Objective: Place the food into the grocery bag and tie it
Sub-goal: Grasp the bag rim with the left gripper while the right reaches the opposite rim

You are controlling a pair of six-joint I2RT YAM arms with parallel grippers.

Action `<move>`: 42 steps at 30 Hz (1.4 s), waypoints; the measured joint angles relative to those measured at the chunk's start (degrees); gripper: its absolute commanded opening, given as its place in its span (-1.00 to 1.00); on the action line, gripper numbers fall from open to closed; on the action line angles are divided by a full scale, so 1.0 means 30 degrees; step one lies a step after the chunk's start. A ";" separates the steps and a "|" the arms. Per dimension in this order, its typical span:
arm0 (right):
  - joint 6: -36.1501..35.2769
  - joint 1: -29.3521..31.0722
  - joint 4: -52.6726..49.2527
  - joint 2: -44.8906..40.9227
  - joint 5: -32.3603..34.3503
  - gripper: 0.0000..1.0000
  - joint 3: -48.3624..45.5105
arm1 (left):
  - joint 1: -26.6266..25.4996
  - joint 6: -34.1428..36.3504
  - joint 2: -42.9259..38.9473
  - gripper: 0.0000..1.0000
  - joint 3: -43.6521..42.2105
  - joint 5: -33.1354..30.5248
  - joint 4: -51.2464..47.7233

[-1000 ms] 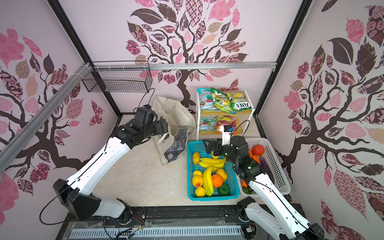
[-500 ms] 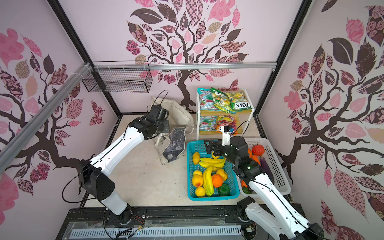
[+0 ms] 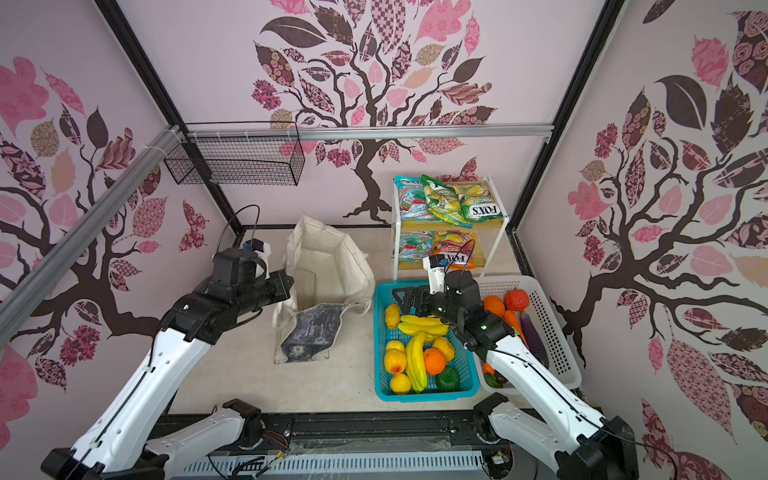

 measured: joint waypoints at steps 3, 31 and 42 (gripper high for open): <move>0.0175 0.1122 0.0124 0.0670 0.0219 0.98 0.0175 | 0.0007 -0.0444 -0.1093 -0.86 -0.1282 0.0721 0.0022; 0.2229 0.3249 0.0576 0.6222 0.2302 0.85 0.2441 | 0.1180 0.0321 0.2047 -0.95 0.0699 -0.3395 -0.0641; 0.3432 0.4466 0.1894 0.8561 0.1603 0.79 0.3891 | 0.3934 -0.0780 -0.0357 -0.89 -0.1902 -0.1049 0.0160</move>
